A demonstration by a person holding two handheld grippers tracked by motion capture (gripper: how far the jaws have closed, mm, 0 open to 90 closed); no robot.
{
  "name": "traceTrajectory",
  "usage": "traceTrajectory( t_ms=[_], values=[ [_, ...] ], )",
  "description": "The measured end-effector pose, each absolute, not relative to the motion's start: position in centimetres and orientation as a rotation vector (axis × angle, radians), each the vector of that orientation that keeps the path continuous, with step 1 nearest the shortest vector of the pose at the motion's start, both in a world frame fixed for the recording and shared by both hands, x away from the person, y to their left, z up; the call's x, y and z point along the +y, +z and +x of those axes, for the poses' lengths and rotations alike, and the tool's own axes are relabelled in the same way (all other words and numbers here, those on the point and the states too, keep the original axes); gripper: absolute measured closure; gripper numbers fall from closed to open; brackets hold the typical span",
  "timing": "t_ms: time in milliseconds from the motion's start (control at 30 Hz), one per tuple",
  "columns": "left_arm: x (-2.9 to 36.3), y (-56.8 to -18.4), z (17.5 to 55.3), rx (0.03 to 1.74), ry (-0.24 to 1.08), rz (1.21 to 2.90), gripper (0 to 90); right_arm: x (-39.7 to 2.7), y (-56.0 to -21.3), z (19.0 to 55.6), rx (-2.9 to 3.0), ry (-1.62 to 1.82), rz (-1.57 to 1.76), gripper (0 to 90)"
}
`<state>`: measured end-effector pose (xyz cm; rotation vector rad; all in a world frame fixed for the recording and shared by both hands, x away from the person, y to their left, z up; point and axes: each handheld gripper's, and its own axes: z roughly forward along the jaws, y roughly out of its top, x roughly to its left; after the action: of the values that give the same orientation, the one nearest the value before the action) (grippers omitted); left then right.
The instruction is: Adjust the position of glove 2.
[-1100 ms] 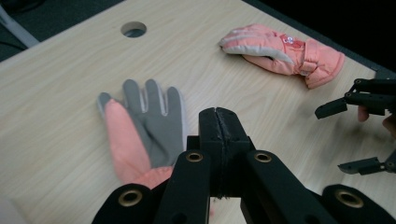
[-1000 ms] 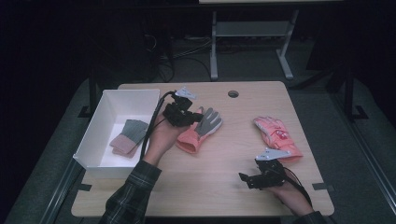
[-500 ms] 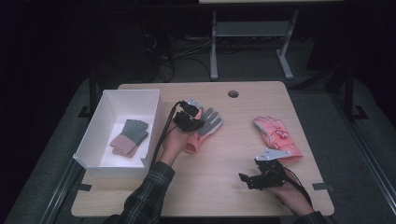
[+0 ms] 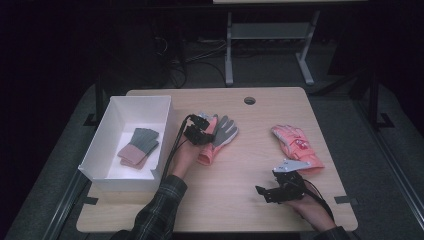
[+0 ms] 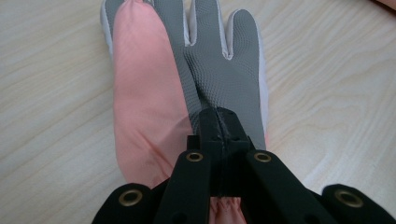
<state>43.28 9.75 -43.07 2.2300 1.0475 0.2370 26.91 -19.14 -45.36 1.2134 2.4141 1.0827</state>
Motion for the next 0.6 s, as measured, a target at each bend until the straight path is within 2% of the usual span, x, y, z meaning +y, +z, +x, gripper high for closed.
traceTrajectory(
  t_ms=[600],
  values=[
    [7.0,-43.2,40.2,0.887,0.103,2.276,89.9,-19.1,-45.4,26.9,2.416,1.074,1.203,13.3]
  ],
)
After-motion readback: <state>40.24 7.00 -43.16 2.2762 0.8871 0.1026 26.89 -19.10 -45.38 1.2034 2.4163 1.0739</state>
